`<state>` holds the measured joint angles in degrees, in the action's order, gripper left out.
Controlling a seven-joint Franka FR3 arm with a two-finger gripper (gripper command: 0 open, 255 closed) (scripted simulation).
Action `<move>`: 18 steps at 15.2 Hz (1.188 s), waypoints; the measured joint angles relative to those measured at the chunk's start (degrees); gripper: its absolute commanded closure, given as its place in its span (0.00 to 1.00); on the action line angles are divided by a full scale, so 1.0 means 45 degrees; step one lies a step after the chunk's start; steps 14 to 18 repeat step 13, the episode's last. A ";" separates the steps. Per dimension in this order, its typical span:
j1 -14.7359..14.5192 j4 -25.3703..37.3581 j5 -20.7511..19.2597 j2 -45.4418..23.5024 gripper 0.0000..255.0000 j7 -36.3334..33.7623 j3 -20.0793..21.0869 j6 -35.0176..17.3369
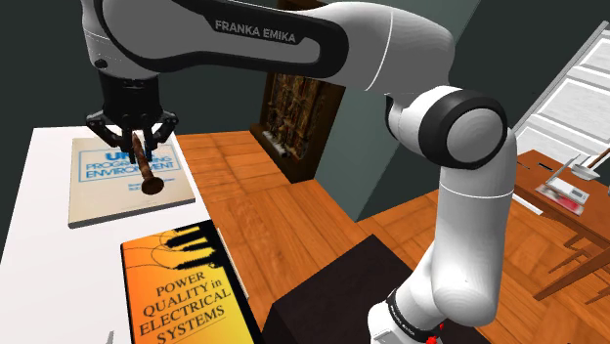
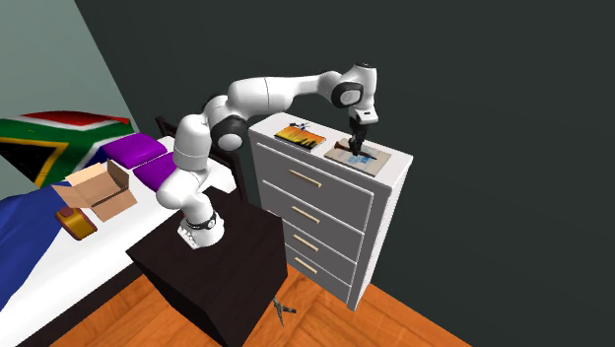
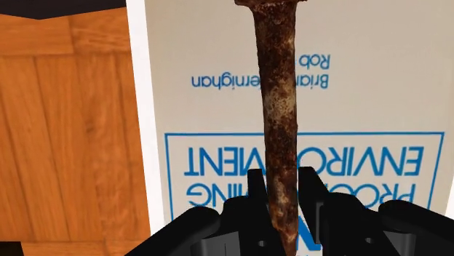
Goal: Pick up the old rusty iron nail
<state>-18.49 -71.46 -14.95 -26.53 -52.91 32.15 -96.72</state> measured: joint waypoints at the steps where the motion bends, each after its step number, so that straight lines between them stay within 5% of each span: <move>1: -0.0053 0.0222 -0.0019 -0.0046 1.00 0.0005 -0.0001 0.0174; 13: -0.0930 0.3642 -0.0419 -0.0917 1.00 0.0151 -0.0099 0.2687; 18: -0.0930 0.3642 -0.0419 -0.0917 1.00 0.0151 -0.0099 0.2687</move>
